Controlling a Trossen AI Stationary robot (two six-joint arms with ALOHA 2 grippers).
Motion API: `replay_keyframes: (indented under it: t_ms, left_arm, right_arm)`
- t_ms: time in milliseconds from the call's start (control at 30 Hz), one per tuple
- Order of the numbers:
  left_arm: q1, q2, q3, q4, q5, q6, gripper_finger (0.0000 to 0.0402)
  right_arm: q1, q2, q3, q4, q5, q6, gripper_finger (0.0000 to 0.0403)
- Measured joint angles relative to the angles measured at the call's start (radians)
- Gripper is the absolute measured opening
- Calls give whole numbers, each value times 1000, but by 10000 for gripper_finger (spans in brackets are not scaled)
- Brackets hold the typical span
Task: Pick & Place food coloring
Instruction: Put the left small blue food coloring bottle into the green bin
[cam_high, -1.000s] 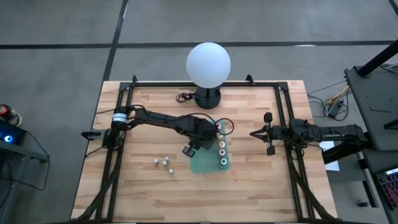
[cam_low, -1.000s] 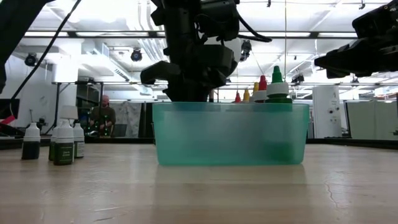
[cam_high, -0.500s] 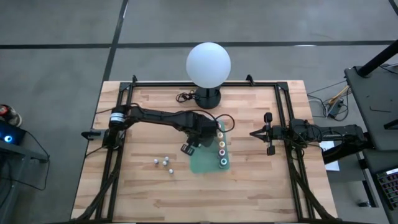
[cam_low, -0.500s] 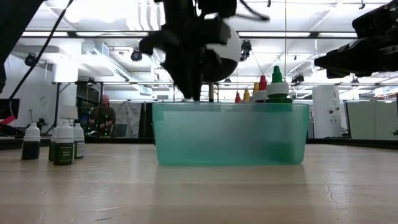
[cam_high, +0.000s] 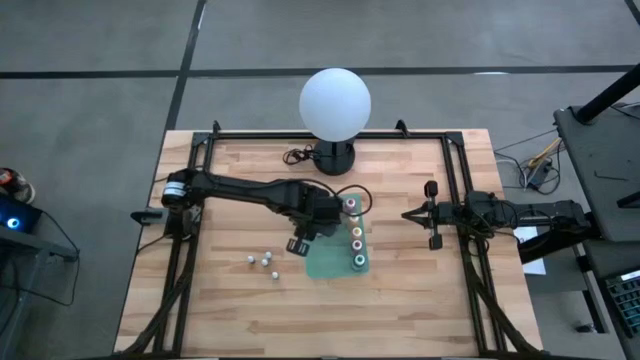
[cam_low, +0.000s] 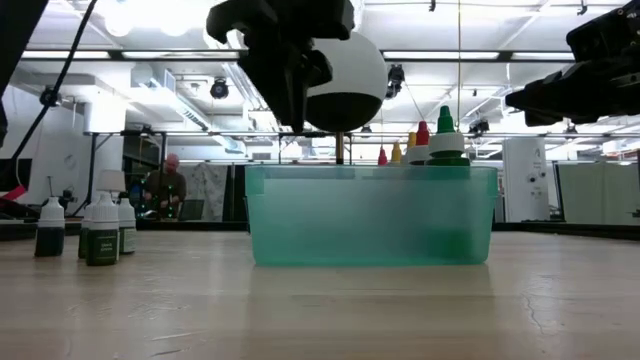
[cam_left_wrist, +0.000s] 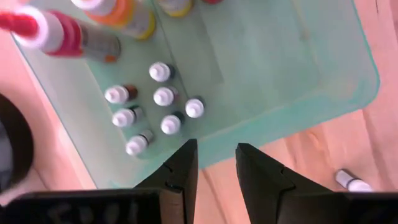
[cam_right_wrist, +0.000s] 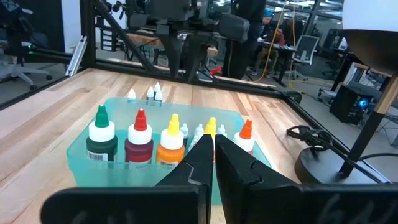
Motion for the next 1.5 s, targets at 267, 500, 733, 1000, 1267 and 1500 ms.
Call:
replay_keyframes:
  t_ms: [267,500,733,1000,1267,1500]
  left_arm:
    - [-21,-47,-59,-37,4,-73,83]
    - [-39,-103,-130,-31,22,-117,87]
    - [-55,-152,-210,4,30,-150,145]
    - [-66,-170,-280,18,29,-159,192]
    - [-80,-202,-328,23,28,-185,193]
    - [-123,-267,-363,40,28,-185,193]
  right_arm:
    - [0,0,0,0,2,0,9]
    - [0,1,0,0,2,0,9]
    - [0,0,0,0,2,1,9]
    - [0,1,0,0,2,0,9]
    - [0,1,0,0,2,-1,9]
    - [0,0,0,0,2,1,9]
